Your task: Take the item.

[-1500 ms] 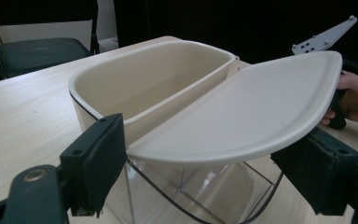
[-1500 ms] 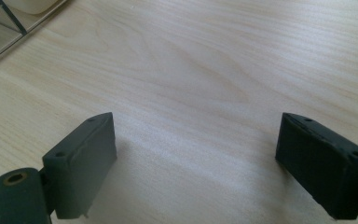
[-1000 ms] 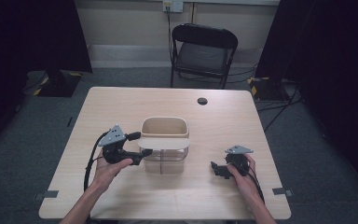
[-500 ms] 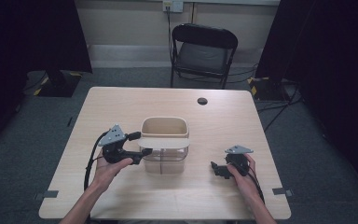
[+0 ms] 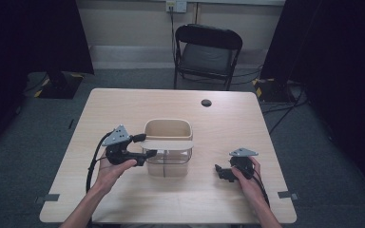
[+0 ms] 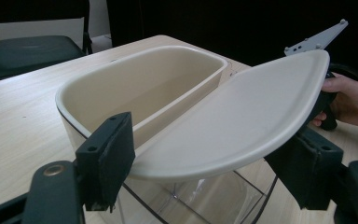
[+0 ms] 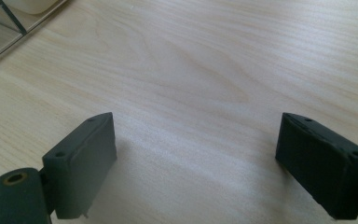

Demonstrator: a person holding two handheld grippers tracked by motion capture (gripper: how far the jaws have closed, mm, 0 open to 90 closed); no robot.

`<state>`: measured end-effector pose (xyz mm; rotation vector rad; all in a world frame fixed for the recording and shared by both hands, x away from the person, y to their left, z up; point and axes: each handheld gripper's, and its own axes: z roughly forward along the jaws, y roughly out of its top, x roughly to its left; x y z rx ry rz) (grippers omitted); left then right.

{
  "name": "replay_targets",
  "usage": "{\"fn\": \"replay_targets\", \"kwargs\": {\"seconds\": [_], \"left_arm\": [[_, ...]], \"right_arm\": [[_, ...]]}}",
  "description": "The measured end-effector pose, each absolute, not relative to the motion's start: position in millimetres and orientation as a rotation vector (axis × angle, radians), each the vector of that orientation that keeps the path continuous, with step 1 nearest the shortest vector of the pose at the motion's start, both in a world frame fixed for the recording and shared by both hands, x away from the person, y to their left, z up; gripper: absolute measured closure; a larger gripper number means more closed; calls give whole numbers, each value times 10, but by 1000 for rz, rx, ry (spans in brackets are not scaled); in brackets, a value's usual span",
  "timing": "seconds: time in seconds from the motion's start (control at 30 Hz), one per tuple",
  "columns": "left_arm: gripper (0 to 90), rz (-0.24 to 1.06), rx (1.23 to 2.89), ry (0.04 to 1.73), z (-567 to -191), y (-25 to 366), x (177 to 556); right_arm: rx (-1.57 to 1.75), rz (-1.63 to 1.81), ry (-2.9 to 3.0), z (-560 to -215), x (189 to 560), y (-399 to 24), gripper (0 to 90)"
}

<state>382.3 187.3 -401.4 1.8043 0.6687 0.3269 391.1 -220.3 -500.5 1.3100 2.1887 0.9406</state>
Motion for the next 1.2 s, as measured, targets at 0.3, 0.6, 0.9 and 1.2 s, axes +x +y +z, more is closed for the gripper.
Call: {"fn": "replay_targets", "kwargs": {"seconds": [0.3,0.6,0.9,1.2], "left_arm": [[292,321,1810,675,-4004,1856,3835],[299,284,1783,696,-4000,1871,3856],[320,271,1777,694,-3992,1898,3877],[330,250,1780,693,-3972,1909,3905]], "right_arm": [[1310,941,2189,-5006,3912,-2203,115],[1310,941,2189,-5005,3911,-2203,115],[1310,940,2189,-5005,3911,-2203,115],[1310,941,2189,-5005,3912,-2203,115]]}}
